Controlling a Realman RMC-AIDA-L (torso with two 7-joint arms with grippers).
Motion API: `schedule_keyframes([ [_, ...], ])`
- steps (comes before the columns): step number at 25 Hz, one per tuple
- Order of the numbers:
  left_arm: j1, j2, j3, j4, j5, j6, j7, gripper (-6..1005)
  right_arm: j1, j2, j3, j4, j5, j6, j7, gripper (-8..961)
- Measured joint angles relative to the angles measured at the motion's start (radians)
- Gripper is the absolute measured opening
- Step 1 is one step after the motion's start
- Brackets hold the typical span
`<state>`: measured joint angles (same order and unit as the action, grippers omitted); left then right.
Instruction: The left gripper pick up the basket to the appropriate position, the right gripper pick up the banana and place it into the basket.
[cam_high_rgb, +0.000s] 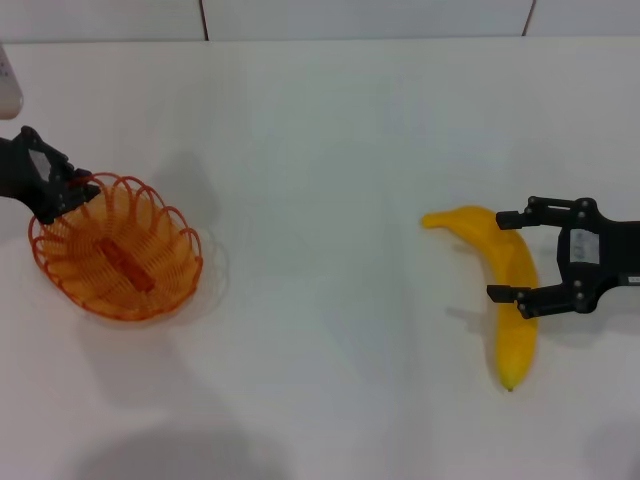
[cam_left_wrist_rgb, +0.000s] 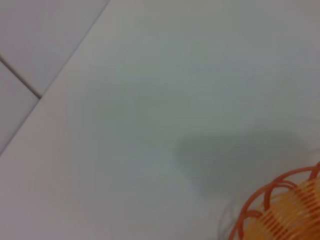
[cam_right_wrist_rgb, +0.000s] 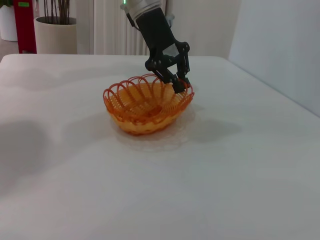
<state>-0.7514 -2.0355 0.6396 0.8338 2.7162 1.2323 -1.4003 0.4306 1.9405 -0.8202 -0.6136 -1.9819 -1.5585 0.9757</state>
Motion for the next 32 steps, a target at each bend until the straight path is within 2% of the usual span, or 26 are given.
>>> schedule_keyframes([
  [5,0.000,0.001,0.007,-0.001,-0.002,0.003,0.008,130,-0.002,0.000,0.001,0.000,0.000,0.000,0.000,890],
  [15,0.011,0.000,0.037,0.020,-0.031,0.035,0.007,116,-0.004,0.000,0.001,0.000,0.000,0.000,0.000,890],
  [22,0.051,0.000,0.035,0.123,-0.101,0.136,-0.002,114,-0.005,-0.001,0.001,0.002,0.000,0.000,0.000,891],
  [32,0.094,0.001,0.027,0.192,-0.181,0.208,-0.057,73,-0.006,-0.007,0.008,0.015,0.000,0.000,0.000,890],
])
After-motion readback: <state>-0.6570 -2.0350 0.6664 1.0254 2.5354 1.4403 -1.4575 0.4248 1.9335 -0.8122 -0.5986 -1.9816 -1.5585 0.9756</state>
